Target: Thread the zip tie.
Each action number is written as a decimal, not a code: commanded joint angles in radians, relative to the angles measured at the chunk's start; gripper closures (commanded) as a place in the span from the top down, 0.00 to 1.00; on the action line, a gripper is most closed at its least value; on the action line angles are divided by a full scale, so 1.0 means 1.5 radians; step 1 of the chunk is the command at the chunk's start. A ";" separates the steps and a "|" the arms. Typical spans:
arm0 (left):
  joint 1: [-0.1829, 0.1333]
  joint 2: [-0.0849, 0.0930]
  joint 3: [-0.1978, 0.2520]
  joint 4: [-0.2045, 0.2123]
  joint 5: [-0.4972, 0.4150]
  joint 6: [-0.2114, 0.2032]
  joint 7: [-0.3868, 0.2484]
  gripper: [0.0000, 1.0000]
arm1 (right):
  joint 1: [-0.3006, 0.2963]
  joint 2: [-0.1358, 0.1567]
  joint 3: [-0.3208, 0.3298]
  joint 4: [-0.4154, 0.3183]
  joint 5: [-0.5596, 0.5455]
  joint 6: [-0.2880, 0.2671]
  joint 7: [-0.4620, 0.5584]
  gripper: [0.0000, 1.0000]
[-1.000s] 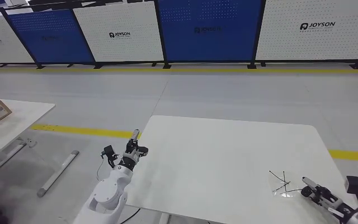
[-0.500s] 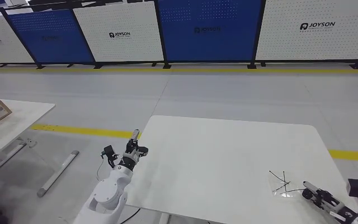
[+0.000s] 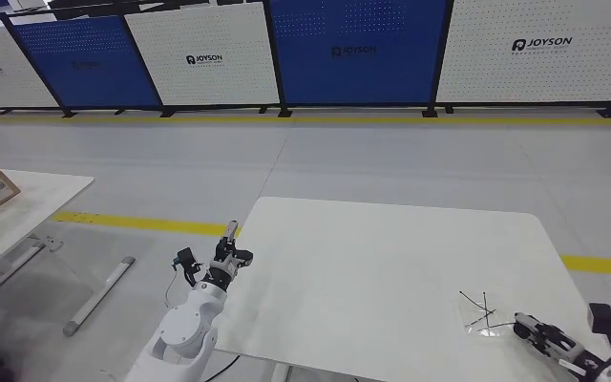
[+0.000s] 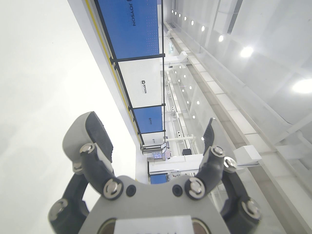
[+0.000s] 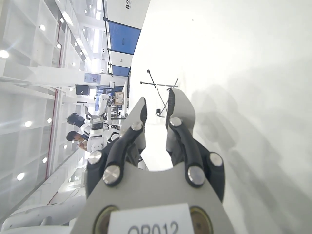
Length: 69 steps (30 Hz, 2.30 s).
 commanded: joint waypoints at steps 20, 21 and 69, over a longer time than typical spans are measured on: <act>0.000 0.000 0.000 0.000 0.000 0.000 0.000 1.00 | -0.038 0.002 0.039 -0.032 0.184 -0.028 0.046 0.00; 0.000 0.000 0.000 0.000 0.000 0.000 0.000 1.00 | -0.038 0.002 0.039 -0.032 0.184 -0.028 0.046 0.00; 0.000 0.000 0.000 0.000 0.000 0.000 0.000 1.00 | -0.185 -0.066 -0.115 -0.276 0.213 -0.115 -0.394 0.00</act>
